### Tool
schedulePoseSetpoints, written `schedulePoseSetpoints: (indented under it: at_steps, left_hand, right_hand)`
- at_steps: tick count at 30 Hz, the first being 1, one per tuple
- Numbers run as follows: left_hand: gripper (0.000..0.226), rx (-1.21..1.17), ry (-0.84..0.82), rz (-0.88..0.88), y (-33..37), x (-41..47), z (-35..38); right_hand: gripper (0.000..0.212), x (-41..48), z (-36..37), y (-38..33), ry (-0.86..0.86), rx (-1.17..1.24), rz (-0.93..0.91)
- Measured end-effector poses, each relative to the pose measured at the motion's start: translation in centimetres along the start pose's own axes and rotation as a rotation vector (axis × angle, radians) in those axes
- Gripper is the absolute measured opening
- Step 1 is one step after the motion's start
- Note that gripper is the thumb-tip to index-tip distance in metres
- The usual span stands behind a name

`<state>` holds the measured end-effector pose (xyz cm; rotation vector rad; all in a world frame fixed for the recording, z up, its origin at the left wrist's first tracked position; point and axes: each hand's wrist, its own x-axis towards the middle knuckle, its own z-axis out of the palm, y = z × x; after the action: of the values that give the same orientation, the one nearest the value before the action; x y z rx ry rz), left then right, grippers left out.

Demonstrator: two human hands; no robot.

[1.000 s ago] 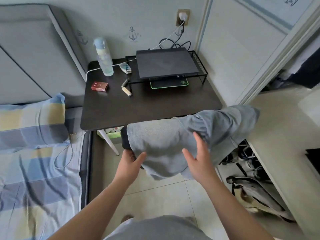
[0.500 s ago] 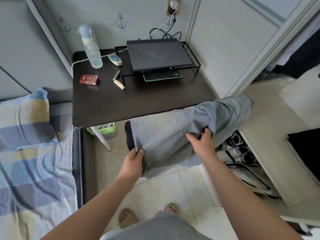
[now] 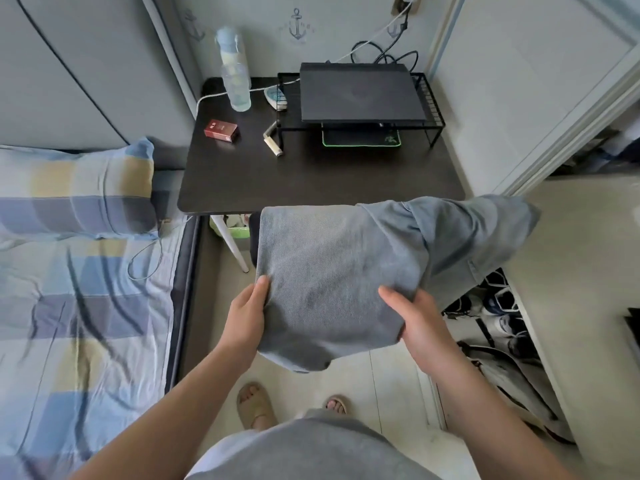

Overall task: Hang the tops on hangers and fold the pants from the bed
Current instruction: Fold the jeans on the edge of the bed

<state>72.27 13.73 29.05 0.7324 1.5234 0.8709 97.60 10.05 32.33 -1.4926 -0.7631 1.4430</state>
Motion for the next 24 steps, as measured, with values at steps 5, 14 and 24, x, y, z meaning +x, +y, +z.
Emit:
schedulePoseSetpoints:
  at_steps: [5,14,24]
  left_hand:
    - [0.035,-0.223,-0.165,0.068,2.9,-3.4,1.2]
    - [0.037,-0.355,-0.373,0.453,17.8,-5.1,2.4]
    - [0.031,-0.349,-0.459,0.785,35.7,-10.0,-3.5]
  right_hand:
    - [0.034,-3.6,-1.9,-5.0,-0.204,-0.144,-0.208]
    - [0.031,-3.3,0.0,-18.2,-0.209,-0.160,-0.613]
    - [0.032,-5.4,10.3,-32.9,-0.228,-0.182,-1.022]
